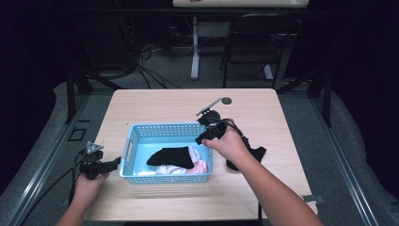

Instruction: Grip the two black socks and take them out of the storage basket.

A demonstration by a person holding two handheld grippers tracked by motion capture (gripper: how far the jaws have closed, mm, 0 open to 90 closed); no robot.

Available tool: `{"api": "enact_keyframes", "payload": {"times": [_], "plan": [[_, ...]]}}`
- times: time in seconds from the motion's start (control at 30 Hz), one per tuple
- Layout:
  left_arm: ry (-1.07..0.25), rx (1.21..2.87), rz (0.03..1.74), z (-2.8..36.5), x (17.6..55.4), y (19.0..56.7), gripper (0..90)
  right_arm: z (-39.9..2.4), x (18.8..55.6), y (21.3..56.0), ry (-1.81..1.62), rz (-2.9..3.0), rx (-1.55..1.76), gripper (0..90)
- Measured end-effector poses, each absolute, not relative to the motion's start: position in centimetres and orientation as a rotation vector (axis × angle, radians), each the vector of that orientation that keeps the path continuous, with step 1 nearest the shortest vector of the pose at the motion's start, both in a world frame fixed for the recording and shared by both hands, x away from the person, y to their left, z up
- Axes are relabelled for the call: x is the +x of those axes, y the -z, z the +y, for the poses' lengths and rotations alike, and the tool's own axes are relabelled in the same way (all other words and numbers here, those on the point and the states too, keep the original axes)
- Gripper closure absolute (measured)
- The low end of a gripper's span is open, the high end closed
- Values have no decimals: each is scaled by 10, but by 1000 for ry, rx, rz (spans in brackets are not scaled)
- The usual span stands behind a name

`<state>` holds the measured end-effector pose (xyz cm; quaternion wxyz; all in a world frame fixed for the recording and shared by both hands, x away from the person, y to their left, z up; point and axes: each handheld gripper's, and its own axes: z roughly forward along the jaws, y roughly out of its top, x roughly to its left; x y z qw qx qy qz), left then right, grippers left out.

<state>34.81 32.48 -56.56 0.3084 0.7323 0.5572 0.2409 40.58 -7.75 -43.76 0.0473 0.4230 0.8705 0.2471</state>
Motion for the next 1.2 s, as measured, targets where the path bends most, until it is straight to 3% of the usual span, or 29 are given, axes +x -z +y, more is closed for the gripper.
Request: {"api": "enact_keyframes", "payload": {"times": [0.33,0.63,1.2], "plan": [[-638,1937,1470,325,348,566,223,-49,415,459,-714,2695,1338,609],[-639,1935,1469,325,348,565,223,-22,417,498,-628,2705,1474,617],[-637,1938,1468,325,348,566,223,-17,425,520,-552,2748,1592,618]]}}
